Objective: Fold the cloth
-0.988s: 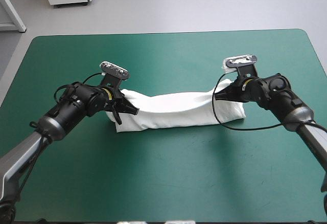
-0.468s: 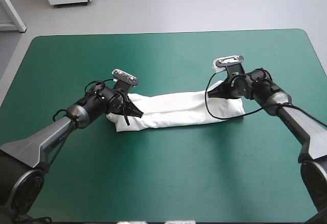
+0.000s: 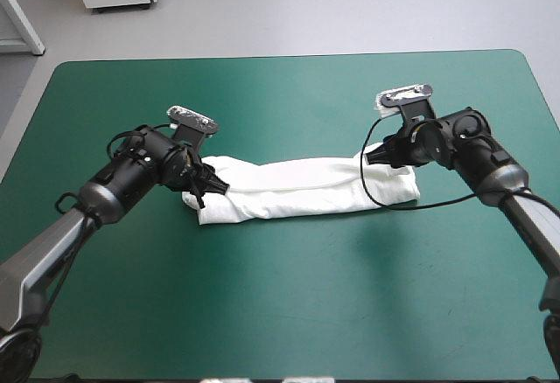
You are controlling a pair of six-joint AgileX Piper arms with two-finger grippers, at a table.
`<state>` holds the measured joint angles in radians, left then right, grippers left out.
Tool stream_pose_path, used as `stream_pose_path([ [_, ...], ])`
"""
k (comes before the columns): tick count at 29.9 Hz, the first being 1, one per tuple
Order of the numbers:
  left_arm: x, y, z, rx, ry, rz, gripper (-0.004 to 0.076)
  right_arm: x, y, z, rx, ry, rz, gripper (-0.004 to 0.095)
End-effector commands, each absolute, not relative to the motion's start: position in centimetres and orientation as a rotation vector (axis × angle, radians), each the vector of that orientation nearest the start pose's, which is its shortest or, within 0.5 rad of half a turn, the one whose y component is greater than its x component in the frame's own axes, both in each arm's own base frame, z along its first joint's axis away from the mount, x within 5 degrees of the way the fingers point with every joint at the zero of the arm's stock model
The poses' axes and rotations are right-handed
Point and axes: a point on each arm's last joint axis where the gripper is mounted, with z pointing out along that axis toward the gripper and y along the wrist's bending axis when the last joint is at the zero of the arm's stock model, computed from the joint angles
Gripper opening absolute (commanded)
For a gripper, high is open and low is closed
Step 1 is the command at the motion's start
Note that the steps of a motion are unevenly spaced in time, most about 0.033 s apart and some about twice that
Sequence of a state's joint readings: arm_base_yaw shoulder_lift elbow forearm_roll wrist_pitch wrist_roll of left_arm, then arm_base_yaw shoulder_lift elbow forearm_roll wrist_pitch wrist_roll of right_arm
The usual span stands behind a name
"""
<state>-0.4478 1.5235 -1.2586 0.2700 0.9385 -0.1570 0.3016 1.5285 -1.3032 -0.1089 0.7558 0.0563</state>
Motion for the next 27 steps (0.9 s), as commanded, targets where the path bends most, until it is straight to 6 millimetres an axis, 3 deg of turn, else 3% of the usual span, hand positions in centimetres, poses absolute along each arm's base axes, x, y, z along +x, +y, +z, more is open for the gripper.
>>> stream_pose_path([
  [1, 26.9, -11.6, 35.7, 0.474, 2.469, -0.008, 0.0388, 29.7, 8.0, 37.6, -0.348, 2.268, -0.019, 0.0424],
  [4, 24.9, -12.2, 38.0, 0.532, 2.408, -0.207, 0.0307, 27.6, 6.7, 39.5, -0.301, 2.249, -0.091, 0.0424],
  [8, 23.2, -13.3, 40.0, 0.650, 2.308, -0.443, -0.0006, 24.5, 4.9, 41.8, -0.226, 2.228, -0.183, 0.0424],
  [12, 23.1, -14.4, 40.6, 0.694, 2.260, -0.583, -0.0010, 21.9, 3.4, 43.4, -0.160, 2.202, -0.256, 0.0424],
  [18, 25.9, -16.5, 39.1, 0.783, 2.237, -0.651, -0.0010, 19.9, 1.0, 44.7, -0.015, 2.162, -0.308, 0.0424],
  [22, 28.4, -17.9, 37.0, 0.832, 2.272, -0.665, -0.0010, 20.2, -0.3, 44.5, 0.103, 2.177, -0.238, 0.0424],
  [27, 31.9, -19.8, 34.1, 0.854, 2.340, -0.674, -0.0010, 22.6, -0.5, 43.3, 0.127, 2.209, -0.116, 0.0421],
])
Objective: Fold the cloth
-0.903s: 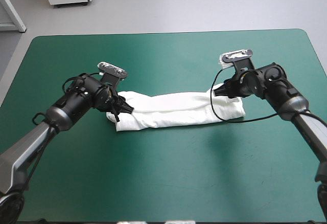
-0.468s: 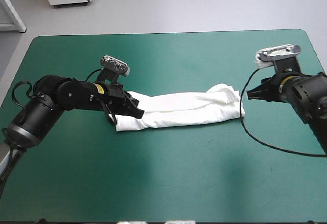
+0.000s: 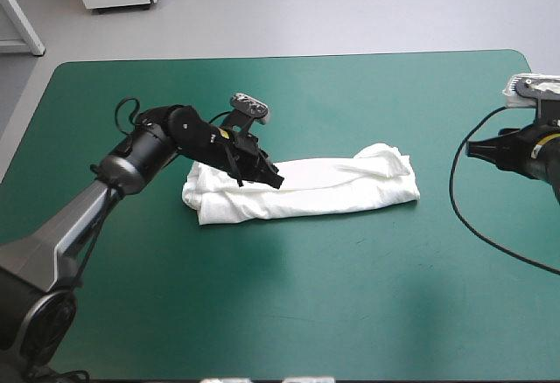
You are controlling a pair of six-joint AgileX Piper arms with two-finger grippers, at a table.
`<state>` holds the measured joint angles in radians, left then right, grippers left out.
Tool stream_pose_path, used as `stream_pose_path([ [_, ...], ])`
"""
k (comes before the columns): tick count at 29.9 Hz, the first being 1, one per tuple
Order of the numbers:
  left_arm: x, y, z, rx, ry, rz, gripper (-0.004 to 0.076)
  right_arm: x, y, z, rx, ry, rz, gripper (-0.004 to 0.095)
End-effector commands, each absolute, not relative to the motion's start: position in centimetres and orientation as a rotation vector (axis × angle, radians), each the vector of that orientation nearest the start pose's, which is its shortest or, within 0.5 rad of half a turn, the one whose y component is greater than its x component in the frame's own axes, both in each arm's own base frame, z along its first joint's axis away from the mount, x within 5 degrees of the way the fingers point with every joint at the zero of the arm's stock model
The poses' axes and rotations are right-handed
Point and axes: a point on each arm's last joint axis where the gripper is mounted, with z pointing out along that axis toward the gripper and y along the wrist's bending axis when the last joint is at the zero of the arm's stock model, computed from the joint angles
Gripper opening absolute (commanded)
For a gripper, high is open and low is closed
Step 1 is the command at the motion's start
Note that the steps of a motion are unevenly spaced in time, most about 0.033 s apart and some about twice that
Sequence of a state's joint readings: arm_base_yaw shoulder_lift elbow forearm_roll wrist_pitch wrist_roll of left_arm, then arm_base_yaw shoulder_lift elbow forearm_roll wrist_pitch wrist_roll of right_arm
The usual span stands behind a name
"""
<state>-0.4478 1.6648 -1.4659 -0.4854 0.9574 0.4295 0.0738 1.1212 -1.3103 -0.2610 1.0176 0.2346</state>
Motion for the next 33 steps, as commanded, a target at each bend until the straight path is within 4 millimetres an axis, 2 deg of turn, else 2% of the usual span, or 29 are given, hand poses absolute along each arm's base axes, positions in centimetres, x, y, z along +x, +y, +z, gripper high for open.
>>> stream_pose_path([
  [1, 32.4, -20.0, 33.7, 0.856, 2.348, -0.674, -0.0010, 23.1, -0.4, 42.8, 0.123, 2.232, -0.104, 0.0421],
  [6, 35.0, -21.3, 31.7, 0.898, 2.391, -0.655, -0.0010, 26.6, 0.7, 39.8, 0.078, 2.361, 0.012, 0.0419],
  [10, 36.3, -23.1, 29.6, 0.948, 2.421, -0.627, -0.0010, 29.1, 1.3, 37.5, 0.057, 2.422, 0.110, 0.0418],
  [16, 37.0, -25.2, 25.2, 1.002, 2.514, -0.626, -0.0010, 31.4, -0.1, 35.3, 0.093, 2.454, 0.342, 0.0418],
  [20, 37.3, -25.6, 23.3, 1.008, 2.561, -0.631, -0.0010, 32.2, -1.2, 34.6, 0.076, 2.441, 0.449, 0.0420],
  [23, 37.5, -25.7, 22.3, 0.998, 2.589, -0.628, -0.0010, 32.8, -1.4, 33.6, 0.075, 2.469, 0.464, 0.0420],
  [28, 37.6, -25.8, 21.5, 0.999, 2.618, -0.634, -0.0010, 34.2, -1.1, 30.9, 0.061, 2.561, 0.576, 0.0435],
  [33, 37.5, -25.8, 21.5, 1.002, 2.625, -0.636, -0.0010, 35.4, -0.9, 28.3, 0.058, 2.621, 0.662, 0.0522],
])
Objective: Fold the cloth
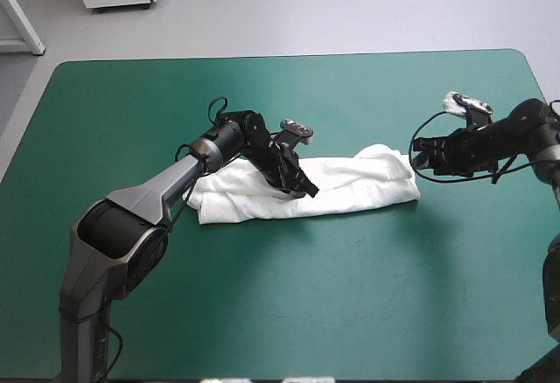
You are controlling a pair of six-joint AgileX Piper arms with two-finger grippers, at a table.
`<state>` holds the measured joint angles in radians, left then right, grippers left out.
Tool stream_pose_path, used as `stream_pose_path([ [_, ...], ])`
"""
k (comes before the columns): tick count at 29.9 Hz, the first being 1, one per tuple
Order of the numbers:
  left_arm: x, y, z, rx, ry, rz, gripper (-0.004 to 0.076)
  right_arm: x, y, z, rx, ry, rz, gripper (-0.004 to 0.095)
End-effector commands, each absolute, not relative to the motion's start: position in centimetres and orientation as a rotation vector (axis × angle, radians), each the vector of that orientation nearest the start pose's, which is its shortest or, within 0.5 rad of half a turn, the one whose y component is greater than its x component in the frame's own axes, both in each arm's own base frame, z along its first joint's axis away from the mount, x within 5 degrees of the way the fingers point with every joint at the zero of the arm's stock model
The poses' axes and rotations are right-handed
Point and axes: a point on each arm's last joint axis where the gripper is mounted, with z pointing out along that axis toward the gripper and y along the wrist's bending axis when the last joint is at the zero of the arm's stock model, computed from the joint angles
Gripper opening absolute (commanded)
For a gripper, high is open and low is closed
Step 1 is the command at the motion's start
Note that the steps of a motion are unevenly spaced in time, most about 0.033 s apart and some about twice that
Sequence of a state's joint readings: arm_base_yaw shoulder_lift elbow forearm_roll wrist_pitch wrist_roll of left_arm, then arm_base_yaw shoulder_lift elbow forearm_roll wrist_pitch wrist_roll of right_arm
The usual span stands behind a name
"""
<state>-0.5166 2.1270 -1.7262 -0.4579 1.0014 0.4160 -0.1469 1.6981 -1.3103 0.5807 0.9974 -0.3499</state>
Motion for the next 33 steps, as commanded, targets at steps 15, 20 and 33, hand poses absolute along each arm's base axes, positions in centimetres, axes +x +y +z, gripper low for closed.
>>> stream_pose_path([
  [15, 37.5, -25.7, 21.5, 1.005, 2.627, -0.632, -0.0010, 37.9, -0.4, 22.0, 0.074, 2.740, 0.819, 0.0556],
  [20, 37.5, -25.8, 21.5, 1.004, 2.625, -0.631, -0.0010, 38.2, 0.8, 19.6, 0.009, 2.803, 0.879, 0.0550],
  [33, 37.5, -25.6, 21.4, 1.007, 2.639, -0.629, -0.0010, 38.8, 4.7, 18.2, -0.084, 2.822, 0.926, -0.0013],
])
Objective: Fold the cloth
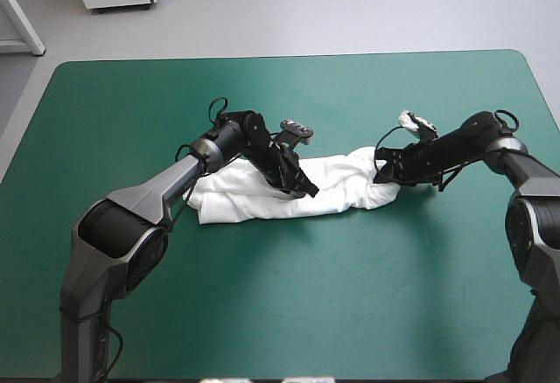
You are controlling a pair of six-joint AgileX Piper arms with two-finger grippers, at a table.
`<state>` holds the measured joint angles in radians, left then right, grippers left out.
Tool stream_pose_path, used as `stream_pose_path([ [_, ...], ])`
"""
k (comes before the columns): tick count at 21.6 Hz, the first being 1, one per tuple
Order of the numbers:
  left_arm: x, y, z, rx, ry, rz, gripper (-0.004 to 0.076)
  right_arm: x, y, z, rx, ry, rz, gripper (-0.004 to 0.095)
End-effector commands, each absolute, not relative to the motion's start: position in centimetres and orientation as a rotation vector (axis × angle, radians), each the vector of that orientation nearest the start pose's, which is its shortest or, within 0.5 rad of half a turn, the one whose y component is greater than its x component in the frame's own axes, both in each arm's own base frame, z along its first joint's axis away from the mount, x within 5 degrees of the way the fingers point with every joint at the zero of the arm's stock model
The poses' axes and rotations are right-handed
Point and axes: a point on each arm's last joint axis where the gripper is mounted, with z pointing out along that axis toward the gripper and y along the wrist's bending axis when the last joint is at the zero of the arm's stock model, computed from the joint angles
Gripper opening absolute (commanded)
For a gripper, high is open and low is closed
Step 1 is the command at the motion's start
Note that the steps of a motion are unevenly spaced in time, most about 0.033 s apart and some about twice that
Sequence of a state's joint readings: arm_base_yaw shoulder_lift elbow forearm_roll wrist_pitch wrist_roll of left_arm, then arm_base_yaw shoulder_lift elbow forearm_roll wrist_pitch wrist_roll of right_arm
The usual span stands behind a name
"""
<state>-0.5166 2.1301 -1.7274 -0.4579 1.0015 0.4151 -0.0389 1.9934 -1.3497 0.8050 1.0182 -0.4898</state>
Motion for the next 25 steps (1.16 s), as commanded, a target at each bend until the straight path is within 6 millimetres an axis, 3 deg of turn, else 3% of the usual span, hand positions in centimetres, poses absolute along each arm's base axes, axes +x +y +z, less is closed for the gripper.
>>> stream_pose_path([
  [1, 37.4, -25.6, 21.4, 1.010, 2.642, -0.630, -0.0010, 38.9, 4.7, 18.8, -0.086, 2.804, 0.933, -0.0013],
  [3, 37.4, -25.6, 21.4, 1.016, 2.649, -0.632, -0.0010, 39.2, 4.8, 19.9, -0.094, 2.768, 0.948, -0.0013],
  [7, 37.3, -25.5, 21.4, 1.025, 2.659, -0.630, -0.0010, 39.5, 5.0, 24.0, -0.139, 2.684, 0.956, -0.0013],
  [10, 37.3, -25.5, 21.4, 1.013, 2.669, -0.620, -0.0010, 39.2, 4.8, 29.8, -0.198, 2.564, 0.944, -0.0013],
  [14, 37.2, -25.5, 21.6, 1.017, 2.674, -0.626, -0.0010, 38.1, 5.0, 35.9, -0.260, 2.431, 0.912, -0.0013],
  [17, 37.2, -25.5, 21.7, 1.012, 2.674, -0.629, -0.0010, 37.6, 5.0, 37.6, -0.275, 2.387, 0.903, -0.0013],
  [20, 37.3, -25.5, 21.9, 1.006, 2.660, -0.625, -0.0010, 37.4, 5.1, 37.6, -0.288, 2.399, 0.919, -0.0013],
  [25, 38.0, -25.2, 26.0, 1.006, 2.593, -0.533, -0.0010, 37.4, 5.1, 37.6, -0.289, 2.397, 0.917, -0.0013],
])
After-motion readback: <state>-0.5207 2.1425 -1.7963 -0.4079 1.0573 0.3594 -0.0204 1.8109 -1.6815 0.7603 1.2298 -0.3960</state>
